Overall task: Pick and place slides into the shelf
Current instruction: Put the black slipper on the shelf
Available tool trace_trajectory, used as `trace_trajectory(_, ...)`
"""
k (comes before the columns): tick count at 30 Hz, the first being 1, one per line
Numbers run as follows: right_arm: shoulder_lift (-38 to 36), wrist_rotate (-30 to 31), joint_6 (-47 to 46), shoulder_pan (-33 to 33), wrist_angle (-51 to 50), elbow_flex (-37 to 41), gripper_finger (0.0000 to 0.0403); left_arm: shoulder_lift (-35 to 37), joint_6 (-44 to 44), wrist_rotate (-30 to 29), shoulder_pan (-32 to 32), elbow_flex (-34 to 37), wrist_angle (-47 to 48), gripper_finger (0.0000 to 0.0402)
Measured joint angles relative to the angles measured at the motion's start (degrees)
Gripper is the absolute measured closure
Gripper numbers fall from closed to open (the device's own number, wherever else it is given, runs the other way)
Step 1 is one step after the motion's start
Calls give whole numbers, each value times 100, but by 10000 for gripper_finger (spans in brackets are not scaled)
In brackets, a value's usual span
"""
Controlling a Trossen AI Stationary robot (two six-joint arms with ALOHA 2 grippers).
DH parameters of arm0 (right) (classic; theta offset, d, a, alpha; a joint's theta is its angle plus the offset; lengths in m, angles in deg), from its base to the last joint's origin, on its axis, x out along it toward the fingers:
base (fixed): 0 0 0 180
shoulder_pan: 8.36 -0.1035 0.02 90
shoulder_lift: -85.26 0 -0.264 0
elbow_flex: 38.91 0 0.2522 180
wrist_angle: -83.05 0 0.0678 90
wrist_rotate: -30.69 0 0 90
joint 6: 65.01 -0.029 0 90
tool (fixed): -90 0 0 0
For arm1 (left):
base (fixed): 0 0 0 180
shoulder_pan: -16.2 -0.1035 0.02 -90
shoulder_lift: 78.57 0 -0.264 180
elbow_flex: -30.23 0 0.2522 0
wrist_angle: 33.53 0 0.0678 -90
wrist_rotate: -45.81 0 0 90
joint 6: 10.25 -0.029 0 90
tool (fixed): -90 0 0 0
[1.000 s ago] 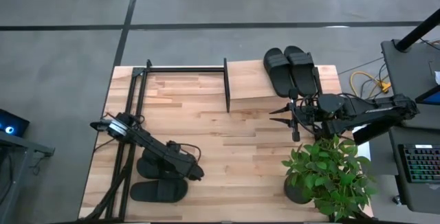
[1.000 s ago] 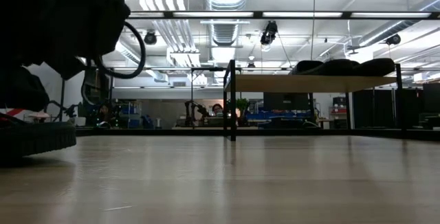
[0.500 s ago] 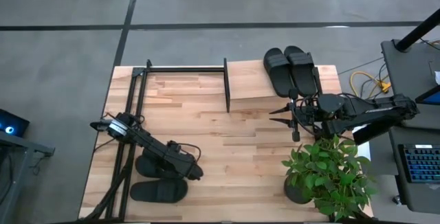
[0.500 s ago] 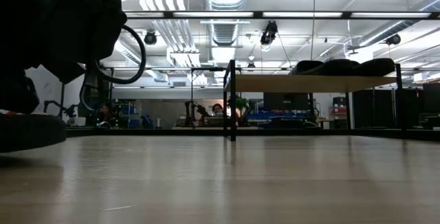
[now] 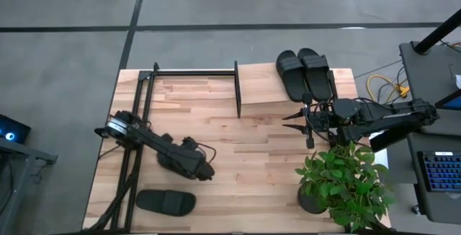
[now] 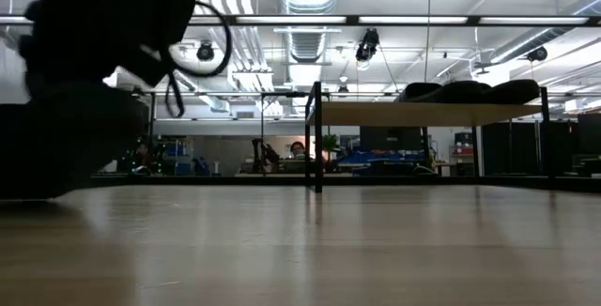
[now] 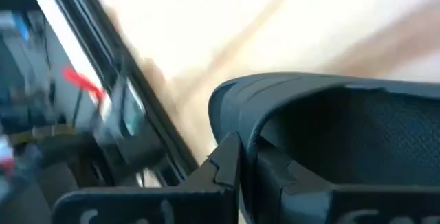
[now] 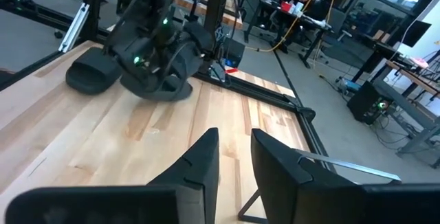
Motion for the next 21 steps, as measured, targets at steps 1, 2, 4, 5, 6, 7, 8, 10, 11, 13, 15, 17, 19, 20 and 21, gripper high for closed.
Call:
trace_trajectory(1, -1, 0, 0, 0, 0, 0, 328, 65, -48, -222, -11, -21, 12, 401)
trace_trajectory(2, -1, -1, -1, 0, 1, 0, 330, 135, -79, -432, -27, -39, 14, 401)
trace_trajectory(4, 0, -1, -26, -2, 2, 0, 333, 306, -119, -801, -33, -72, 15, 401)
trace_trajectory(5, -2, -1, -32, -2, 3, 0, 334, 402, -120, -1030, -33, -102, 27, 401)
trace_trajectory(6, -6, -1, -30, -2, 3, 0, 335, 494, -164, -1218, -33, -124, 31, 401)
trace_trajectory(7, -9, -1, -4, -2, 4, 0, 334, 570, -271, -1391, -33, -152, 45, 401)
trace_trajectory(8, -11, -1, 53, -2, 9, 0, 333, 646, -384, -1571, -33, -176, 42, 401)
trace_trajectory(10, -11, -4, 268, -2, 44, 0, 330, 834, -678, -2037, -33, -243, 30, 401)
trace_trajectory(11, -5, -9, 402, -2, 67, 0, 328, 917, -855, -2336, -33, -293, 45, 401)
trace_trajectory(13, 25, -26, 627, -4, 126, 0, 323, 1054, -1319, -3009, -28, -363, 40, 401)
trace_trajectory(15, 78, -50, 807, -4, 162, 0, 319, 1131, -1975, -3549, -11, -400, -41, 401)
trace_trajectory(17, 142, -51, 959, -4, 179, 0, 313, 1204, -2821, -4118, 19, -416, -271, 401)
trace_trajectory(19, 233, -51, 1086, -4, 199, -26, 306, 1288, -3497, -4701, 38, -416, -544, 401)
trace_trajectory(20, 287, -52, 1140, -4, 183, -42, 302, 1318, -3850, -4973, 39, -418, -723, 401)
trace_trajectory(21, 350, -51, 1180, -4, 173, -74, 296, 1359, -4188, -5160, 38, -422, -896, 401)
